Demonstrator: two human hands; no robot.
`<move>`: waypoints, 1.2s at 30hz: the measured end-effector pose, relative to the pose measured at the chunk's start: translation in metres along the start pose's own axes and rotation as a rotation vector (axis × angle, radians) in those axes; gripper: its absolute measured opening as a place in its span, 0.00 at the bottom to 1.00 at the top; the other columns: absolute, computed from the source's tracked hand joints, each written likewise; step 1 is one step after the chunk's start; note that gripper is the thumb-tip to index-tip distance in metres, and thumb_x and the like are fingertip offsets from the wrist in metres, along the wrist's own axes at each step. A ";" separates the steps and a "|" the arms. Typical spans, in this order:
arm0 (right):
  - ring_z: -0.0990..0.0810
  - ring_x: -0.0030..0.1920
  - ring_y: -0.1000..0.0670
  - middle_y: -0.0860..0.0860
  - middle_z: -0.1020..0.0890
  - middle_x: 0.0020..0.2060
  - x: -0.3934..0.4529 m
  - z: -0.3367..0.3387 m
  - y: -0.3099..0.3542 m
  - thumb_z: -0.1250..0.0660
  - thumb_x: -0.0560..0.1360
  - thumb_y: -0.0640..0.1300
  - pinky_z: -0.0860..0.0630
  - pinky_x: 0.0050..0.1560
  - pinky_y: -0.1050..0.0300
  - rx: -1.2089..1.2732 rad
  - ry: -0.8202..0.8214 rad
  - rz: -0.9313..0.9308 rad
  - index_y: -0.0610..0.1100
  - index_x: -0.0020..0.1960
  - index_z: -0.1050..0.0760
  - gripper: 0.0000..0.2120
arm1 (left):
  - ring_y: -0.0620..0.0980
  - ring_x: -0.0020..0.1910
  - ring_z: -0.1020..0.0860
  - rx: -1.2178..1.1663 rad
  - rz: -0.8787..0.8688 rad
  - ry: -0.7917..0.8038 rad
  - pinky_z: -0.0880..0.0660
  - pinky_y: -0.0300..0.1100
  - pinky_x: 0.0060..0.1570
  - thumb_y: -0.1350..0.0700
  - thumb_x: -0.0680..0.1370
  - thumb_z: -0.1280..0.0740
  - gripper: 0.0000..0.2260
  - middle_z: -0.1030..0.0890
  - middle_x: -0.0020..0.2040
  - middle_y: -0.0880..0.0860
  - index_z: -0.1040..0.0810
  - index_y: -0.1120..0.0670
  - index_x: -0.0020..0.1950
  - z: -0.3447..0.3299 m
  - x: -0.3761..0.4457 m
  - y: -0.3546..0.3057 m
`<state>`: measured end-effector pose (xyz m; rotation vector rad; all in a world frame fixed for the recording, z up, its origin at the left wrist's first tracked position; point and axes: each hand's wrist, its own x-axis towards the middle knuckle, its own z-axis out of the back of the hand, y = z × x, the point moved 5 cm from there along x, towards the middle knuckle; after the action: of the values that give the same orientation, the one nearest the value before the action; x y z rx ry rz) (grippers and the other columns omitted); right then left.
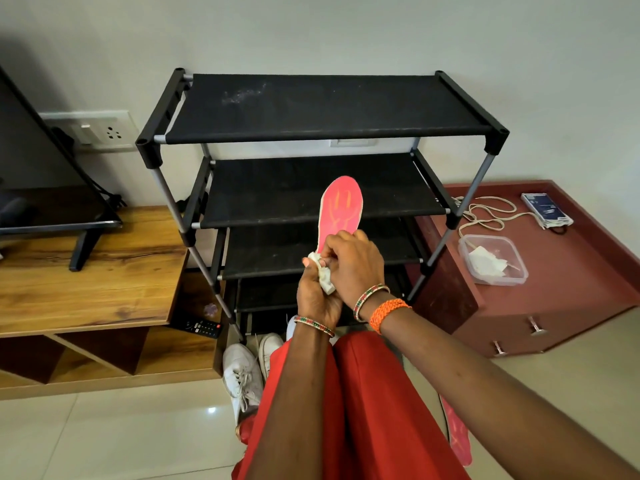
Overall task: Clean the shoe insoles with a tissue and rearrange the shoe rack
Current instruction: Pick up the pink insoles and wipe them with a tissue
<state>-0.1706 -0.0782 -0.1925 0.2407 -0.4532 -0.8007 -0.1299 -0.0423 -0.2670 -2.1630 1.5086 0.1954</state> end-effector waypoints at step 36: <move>0.22 0.53 0.57 0.49 0.17 0.51 -0.041 -0.003 -0.007 0.32 0.71 0.31 0.32 0.56 0.76 0.585 0.212 0.025 0.39 0.49 0.17 0.10 | 0.62 0.53 0.21 -0.059 0.283 0.181 0.19 0.51 0.43 0.31 0.75 0.50 0.41 0.34 0.69 0.65 0.41 0.62 0.74 0.001 0.001 -0.011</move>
<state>-0.1980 -0.0528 -0.2097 0.8533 -0.4799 -0.5943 -0.1198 -0.0400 -0.2646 -2.0490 1.9342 0.1431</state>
